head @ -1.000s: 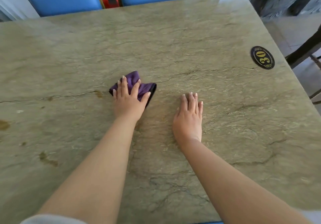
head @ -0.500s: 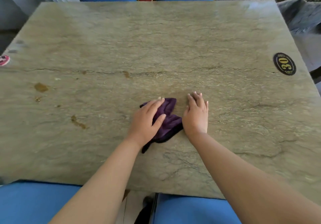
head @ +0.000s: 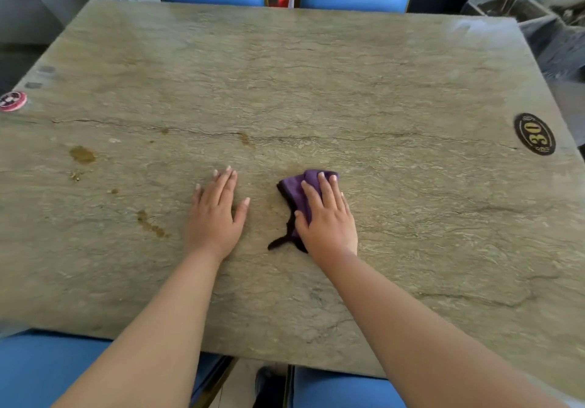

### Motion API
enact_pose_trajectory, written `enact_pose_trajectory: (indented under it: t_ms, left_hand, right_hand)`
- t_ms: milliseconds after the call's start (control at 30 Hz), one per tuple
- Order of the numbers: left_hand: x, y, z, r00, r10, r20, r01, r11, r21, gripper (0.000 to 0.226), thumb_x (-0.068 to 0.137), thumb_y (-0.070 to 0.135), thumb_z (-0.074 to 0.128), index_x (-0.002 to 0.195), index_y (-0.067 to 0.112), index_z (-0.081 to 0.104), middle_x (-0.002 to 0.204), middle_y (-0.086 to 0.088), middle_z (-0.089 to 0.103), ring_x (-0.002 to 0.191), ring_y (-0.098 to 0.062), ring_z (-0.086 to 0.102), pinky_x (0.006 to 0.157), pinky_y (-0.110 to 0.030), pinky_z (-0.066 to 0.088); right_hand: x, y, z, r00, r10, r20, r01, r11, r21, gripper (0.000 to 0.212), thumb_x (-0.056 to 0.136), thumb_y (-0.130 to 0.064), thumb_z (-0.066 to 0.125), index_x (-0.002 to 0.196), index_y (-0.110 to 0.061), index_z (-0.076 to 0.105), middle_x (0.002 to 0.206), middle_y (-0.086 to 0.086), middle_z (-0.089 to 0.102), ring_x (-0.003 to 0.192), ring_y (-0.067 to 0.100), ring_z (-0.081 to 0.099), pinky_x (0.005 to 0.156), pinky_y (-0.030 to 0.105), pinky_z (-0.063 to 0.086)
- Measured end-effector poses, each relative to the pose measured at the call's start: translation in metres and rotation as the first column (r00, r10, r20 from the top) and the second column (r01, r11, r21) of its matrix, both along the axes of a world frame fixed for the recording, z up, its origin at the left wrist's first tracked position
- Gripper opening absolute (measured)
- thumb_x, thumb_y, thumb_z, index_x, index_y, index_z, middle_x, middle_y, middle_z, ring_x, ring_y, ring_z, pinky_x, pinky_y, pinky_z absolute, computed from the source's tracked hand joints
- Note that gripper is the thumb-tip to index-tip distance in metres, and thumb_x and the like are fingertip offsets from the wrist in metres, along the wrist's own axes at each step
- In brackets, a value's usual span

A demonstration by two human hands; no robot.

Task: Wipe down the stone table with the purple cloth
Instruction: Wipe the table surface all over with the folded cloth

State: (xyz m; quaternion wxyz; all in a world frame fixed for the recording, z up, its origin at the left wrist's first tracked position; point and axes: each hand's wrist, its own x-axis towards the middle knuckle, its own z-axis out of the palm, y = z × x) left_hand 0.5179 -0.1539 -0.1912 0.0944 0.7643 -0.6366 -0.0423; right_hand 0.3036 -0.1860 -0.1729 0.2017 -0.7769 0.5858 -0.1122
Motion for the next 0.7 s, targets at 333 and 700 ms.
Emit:
enact_pose_trajectory:
  t_ms: [333,700]
  left_hand:
    - [-0.001,-0.003,0.004,0.994,0.001,-0.105,-0.008,0.998,-0.062,0.067,0.091,0.042,0.012,0.149,0.017,0.033,0.159,0.005,0.024,0.148,-0.012,0.012,0.12,-0.037,0.005]
    - [0.0,-0.002,0.005,0.988,0.005,-0.151,-0.018,0.996,-0.082,0.057,0.095,0.034,0.025,0.147,0.017,0.037,0.158,0.005,0.026,0.148,-0.012,0.015,0.121,-0.038,0.005]
  right_hand:
    - [0.01,0.053,0.019,0.833,0.345,0.433,-0.423,0.901,0.094,0.044,0.078,-0.001,0.054,0.109,-0.026,0.071,0.128,-0.013,0.058,0.126,0.001,0.044,0.103,0.01,0.028]
    - [-0.007,-0.016,0.017,0.991,-0.112,0.079,0.111,0.994,0.025,0.055,0.091,-0.012,0.044,0.144,-0.026,0.04,0.158,-0.007,0.02,0.147,0.016,0.008,0.118,0.025,-0.002]
